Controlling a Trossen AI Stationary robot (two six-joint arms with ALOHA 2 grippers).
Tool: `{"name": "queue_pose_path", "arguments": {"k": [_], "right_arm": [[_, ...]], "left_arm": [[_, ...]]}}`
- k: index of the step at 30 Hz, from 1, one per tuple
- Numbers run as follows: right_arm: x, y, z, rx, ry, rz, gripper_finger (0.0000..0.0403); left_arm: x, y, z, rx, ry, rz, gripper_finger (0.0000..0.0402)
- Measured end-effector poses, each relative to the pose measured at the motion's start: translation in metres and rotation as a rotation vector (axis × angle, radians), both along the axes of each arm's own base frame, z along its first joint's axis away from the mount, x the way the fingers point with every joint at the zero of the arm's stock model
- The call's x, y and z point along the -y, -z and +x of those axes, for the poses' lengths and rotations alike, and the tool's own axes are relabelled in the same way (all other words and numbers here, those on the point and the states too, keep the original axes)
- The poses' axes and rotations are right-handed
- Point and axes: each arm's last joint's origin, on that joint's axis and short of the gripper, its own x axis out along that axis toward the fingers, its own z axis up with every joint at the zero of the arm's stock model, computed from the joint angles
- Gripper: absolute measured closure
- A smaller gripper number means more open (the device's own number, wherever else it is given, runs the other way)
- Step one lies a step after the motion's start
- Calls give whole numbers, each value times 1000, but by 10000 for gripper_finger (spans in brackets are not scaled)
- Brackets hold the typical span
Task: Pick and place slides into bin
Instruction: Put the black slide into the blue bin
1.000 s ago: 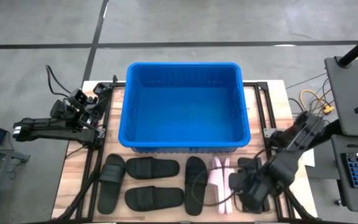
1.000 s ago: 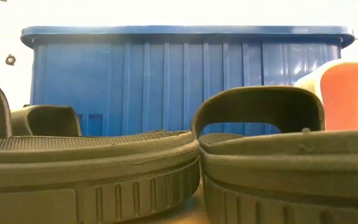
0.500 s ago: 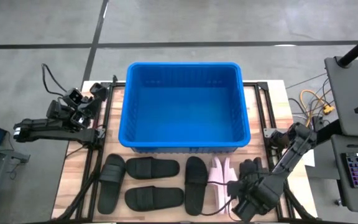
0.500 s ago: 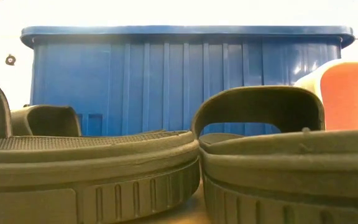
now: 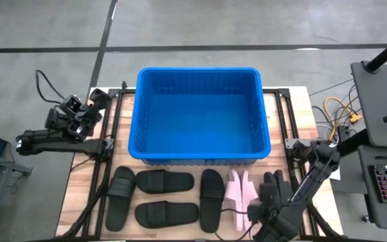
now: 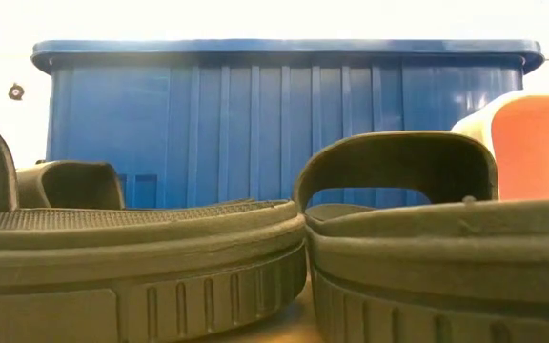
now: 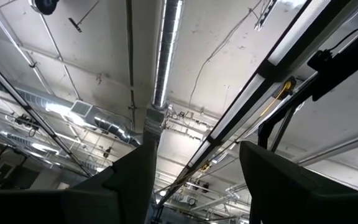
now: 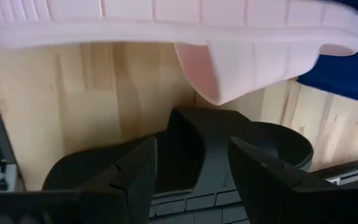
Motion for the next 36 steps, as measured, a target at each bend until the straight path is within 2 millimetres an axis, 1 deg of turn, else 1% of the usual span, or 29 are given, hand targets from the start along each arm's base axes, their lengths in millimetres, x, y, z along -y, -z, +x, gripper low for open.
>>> {"name": "queue_pose_path", "arguments": {"k": [7, 14, 21, 28, 30, 32, 36], "right_arm": [[-5, 21, 4, -61, -49, -63, 216], [-5, 33, 2, -110, -67, -120, 216], [2, 45, -1, -127, -130, -190, 216], [9, 56, -6, -167, -138, -232, 219], [9, 57, -6, -176, -152, -235, 228], [9, 57, -6, -185, -172, -232, 246], [9, 56, -6, -189, -182, -231, 303]], "left_arm": [[0, 1, -1, -4, -24, 22, 185], [0, 3, 0, -10, -22, 20, 185], [0, 4, 1, -14, -22, 19, 185], [0, 4, 2, -17, -22, 18, 185], [0, 4, 2, -18, -22, 18, 185], [0, 4, 2, -19, -22, 18, 185], [0, 4, 3, -19, -22, 18, 185]]}}
